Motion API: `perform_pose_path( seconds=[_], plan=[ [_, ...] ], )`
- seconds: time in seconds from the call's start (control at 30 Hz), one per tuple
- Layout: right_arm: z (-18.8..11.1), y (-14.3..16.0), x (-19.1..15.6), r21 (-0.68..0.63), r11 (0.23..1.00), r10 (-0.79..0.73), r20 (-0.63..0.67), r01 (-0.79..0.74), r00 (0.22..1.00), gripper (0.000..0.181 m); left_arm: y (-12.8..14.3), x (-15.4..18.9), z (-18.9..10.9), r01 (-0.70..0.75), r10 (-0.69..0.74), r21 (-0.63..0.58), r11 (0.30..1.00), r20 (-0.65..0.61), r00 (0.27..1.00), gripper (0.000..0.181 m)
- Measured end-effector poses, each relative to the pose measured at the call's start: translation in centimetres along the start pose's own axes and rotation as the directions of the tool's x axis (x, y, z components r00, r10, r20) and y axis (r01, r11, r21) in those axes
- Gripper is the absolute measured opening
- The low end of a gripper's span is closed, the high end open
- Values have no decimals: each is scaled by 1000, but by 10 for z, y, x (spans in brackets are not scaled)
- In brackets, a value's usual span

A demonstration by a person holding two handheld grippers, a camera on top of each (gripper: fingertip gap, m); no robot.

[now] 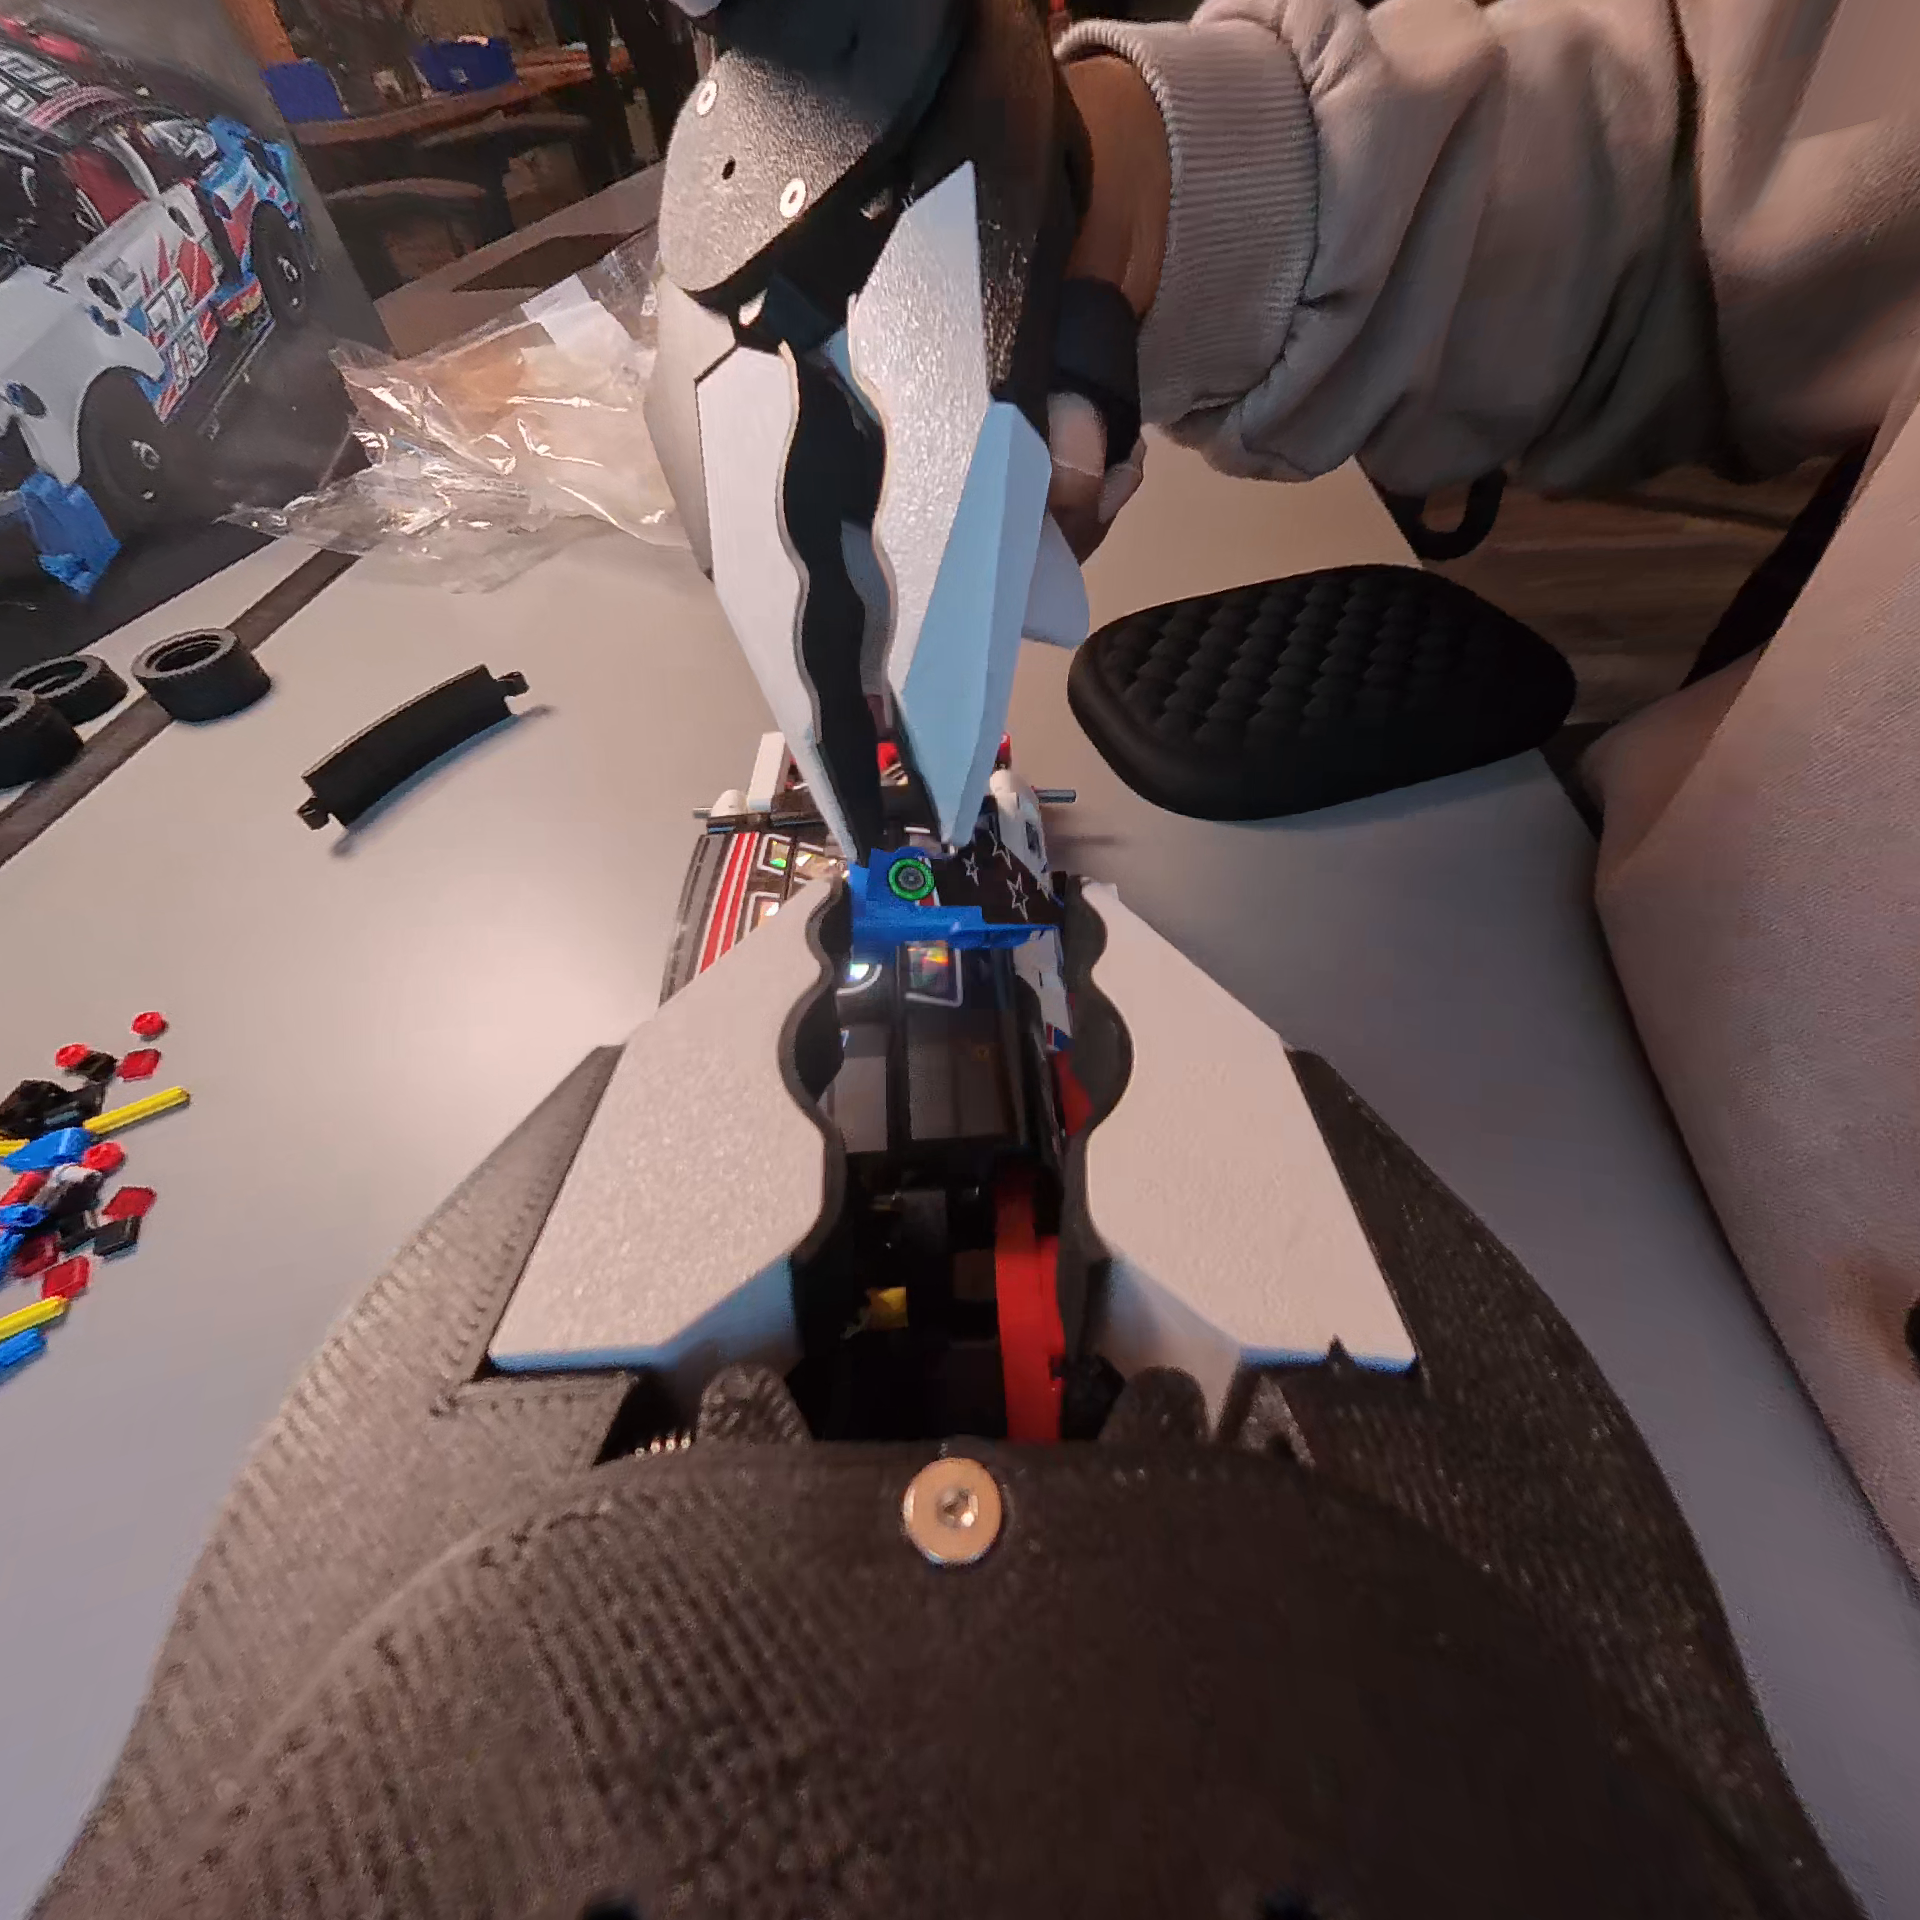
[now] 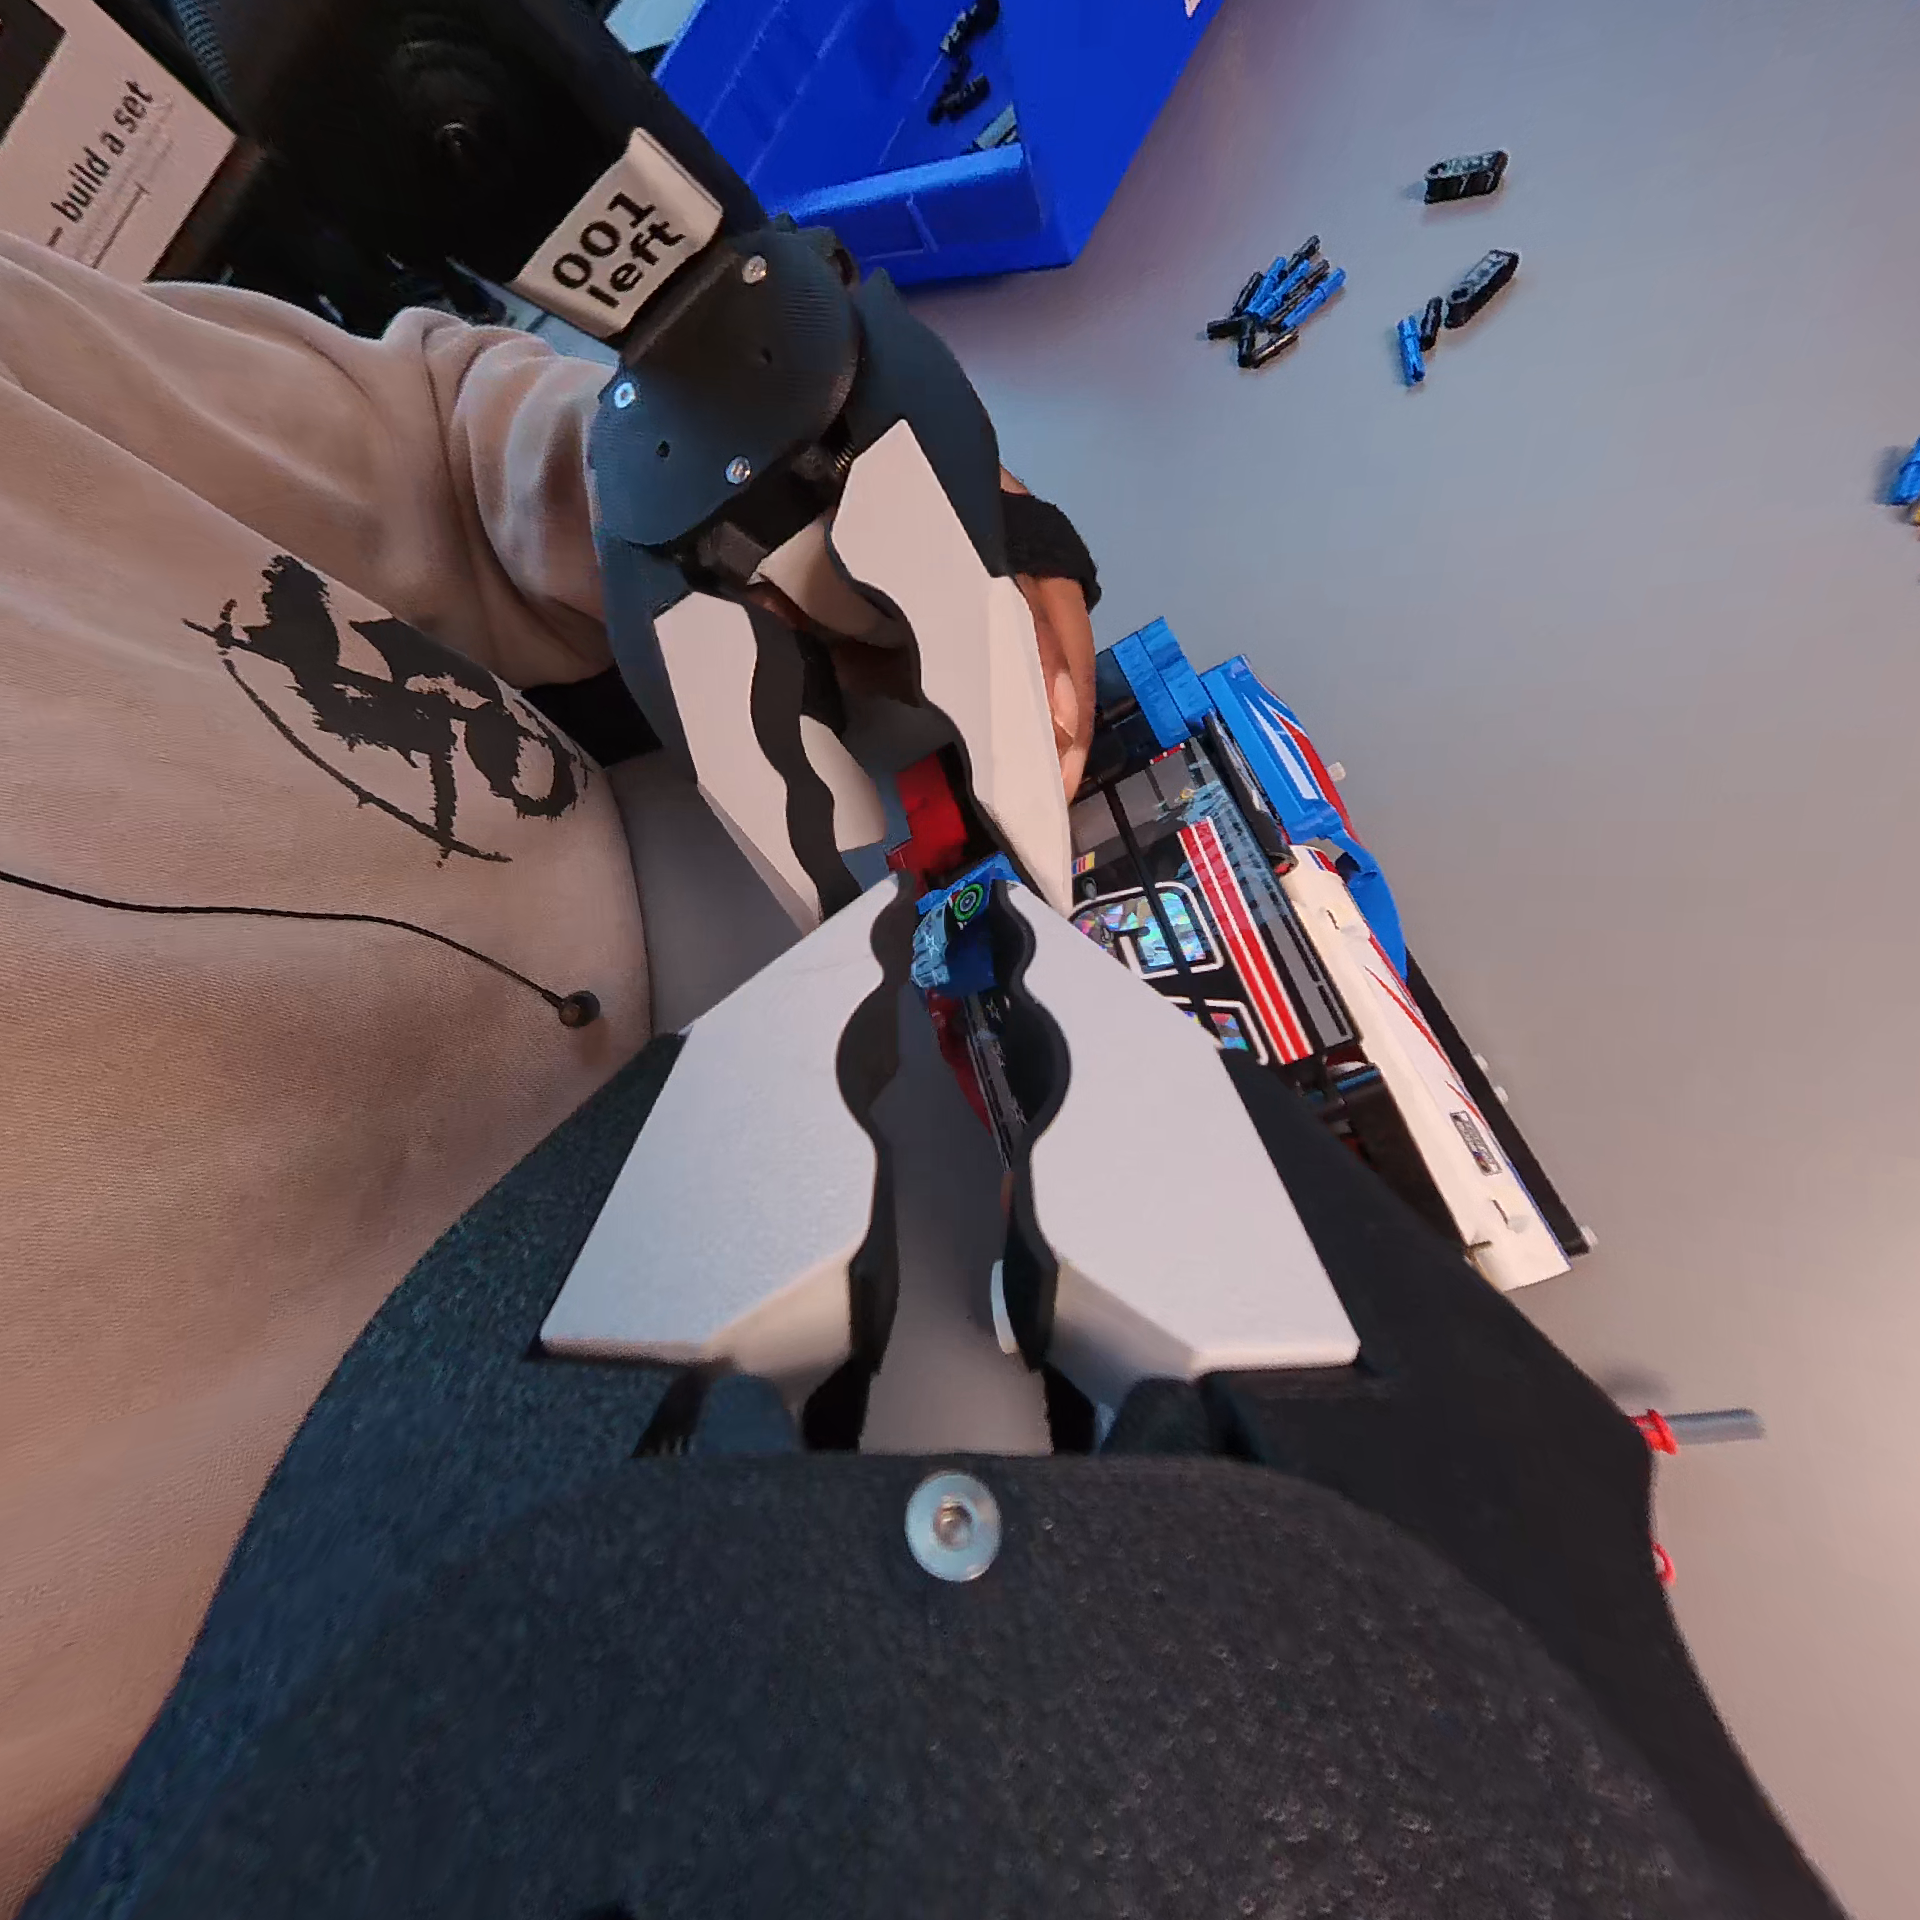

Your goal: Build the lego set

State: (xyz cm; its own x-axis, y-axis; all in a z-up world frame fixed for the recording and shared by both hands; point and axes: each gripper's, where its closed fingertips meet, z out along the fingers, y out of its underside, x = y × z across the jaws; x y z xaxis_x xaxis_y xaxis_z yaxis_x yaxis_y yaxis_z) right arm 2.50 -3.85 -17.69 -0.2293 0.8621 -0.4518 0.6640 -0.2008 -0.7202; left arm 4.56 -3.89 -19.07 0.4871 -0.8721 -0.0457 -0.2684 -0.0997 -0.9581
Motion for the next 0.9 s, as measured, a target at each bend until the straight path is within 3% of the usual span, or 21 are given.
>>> perform_pose_path(
  seconds=[0.27,0.57,0.6,0.8,0.9],
  plan=[
    [-8,-14,-20,39,998,-52,79,49,995,16,-24,10,-12,148,-125,149,978,-155,980,39],
    [-15,-17,-38,56,993,-110,139,103,984,22,-37,23,-20,163,-109,211,964,-247,963,39],
    [-15,-17,-34,50,993,-114,111,109,987,31,-38,26,-21,158,-100,216,963,-257,961,39],
    [-27,-19,-32,85,988,-139,72,133,988,34,-39,19,-22,85,-46,223,971,-172,984,38],
    [-33,-24,-26,166,986,-29,62,18,998,33,-39,6,-22,-16,26,217,976,-42,999,39]
  ],
)
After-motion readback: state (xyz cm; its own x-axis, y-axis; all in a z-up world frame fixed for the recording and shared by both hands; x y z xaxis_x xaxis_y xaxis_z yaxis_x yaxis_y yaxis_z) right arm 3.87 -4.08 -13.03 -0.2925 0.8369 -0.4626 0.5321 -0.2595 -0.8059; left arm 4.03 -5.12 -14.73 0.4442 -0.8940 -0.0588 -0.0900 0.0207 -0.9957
